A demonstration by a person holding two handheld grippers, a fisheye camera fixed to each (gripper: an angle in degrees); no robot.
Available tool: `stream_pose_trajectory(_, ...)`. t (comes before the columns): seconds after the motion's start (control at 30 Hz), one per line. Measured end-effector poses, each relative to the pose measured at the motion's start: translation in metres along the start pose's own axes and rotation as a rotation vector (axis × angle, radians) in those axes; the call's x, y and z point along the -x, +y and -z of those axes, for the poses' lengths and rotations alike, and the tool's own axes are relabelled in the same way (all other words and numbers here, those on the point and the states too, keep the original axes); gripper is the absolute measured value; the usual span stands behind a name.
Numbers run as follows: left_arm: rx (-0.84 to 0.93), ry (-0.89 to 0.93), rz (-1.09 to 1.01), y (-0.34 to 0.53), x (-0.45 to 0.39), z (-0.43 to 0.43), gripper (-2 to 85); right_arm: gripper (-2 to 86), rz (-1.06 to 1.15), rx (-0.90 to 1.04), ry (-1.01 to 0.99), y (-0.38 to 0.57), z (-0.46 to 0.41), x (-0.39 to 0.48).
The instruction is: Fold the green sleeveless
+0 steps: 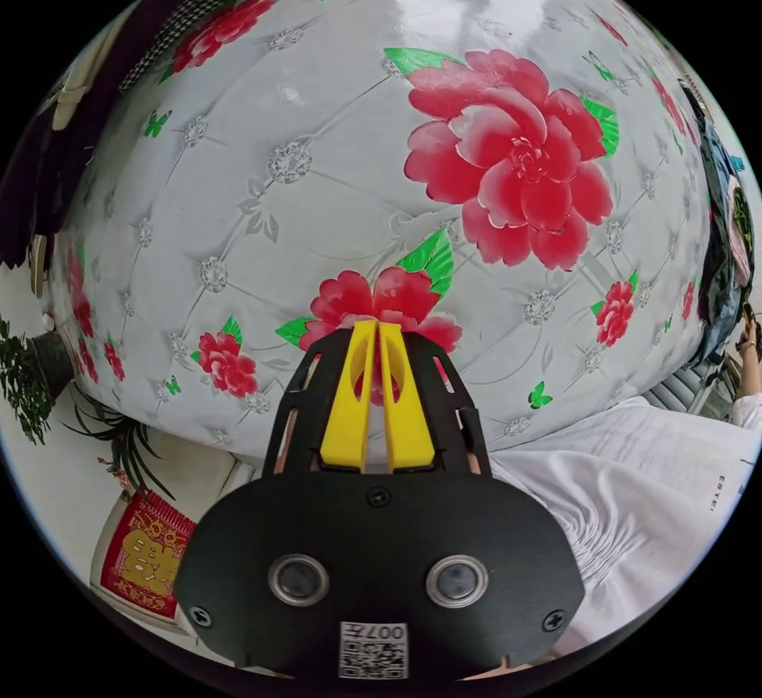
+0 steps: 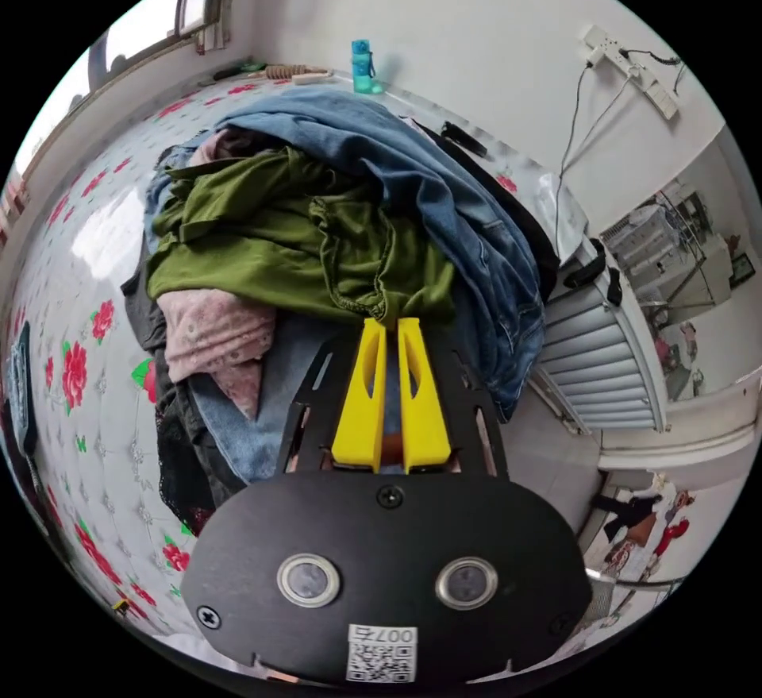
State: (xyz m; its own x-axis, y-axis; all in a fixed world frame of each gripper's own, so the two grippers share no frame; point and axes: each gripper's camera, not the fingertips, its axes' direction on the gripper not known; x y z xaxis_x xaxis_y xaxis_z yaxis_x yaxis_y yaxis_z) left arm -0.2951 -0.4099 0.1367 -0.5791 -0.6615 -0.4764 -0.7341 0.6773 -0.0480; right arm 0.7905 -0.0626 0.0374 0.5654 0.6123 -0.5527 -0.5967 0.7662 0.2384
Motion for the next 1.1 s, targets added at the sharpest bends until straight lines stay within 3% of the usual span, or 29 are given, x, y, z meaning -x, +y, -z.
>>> stream_pose_trajectory(0.13,-0.01,0.0,-0.026,0.016,0.019,-0.004,-1.0,0.5,0.125,-0.174,-0.38,0.027,0.044,0.018)
stream_pose_trajectory(0.33,-0.085,0.079,-0.003,0.053,0.065,-0.011,-1.0,0.0,0.514,-0.286,-0.852,0.145,0.129,0.124)
stream_pose_trajectory(0.4,-0.146,0.219,-0.032,0.071,0.079,-0.012,-0.9,0.0,0.622,-0.232,-1.124,0.198,0.154,0.167)
stream_pose_trajectory(0.47,-0.26,0.453,-0.033,0.102,0.098,-0.012,-0.8,-0.1,0.712,-0.164,-1.24,0.24,0.169,0.203)
stream_pose_trajectory(0.57,-0.424,0.653,-0.049,0.151,0.124,-0.012,0.1,-0.1,0.914,-0.074,-1.276,0.311,0.191,0.257)
stream_pose_trajectory(0.8,-0.518,0.682,-0.086,0.249,0.2,-0.034,7.7,0.0,1.323,0.215,-1.261,0.424,0.206,0.314)
stream_pose_trajectory(1.1,-0.53,0.694,-0.033,0.314,0.285,-0.058,6.5,0.2,1.209,0.231,-1.155,0.442,0.196,0.323)
